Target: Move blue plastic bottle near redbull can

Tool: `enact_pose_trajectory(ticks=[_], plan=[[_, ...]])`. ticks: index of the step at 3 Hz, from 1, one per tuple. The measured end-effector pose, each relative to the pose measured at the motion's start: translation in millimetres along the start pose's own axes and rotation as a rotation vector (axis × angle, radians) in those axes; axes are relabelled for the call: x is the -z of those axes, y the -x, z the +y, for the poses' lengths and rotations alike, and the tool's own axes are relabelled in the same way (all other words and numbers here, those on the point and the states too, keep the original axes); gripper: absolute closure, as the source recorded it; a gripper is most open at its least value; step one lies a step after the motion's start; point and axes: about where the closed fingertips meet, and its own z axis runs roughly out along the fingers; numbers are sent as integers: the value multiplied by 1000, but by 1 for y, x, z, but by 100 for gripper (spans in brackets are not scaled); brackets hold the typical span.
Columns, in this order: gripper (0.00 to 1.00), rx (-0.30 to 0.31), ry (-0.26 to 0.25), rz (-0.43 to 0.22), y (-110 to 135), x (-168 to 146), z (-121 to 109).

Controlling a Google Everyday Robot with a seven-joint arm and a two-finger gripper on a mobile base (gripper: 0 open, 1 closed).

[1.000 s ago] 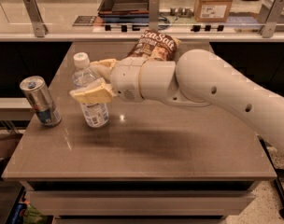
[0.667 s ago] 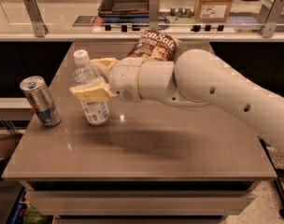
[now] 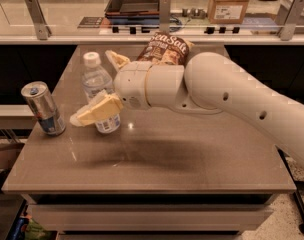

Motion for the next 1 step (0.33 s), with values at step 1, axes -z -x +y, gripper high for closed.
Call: enact_pose_trajectory(ticks=[1], plan=[[0,0,0,0,0,0,0]])
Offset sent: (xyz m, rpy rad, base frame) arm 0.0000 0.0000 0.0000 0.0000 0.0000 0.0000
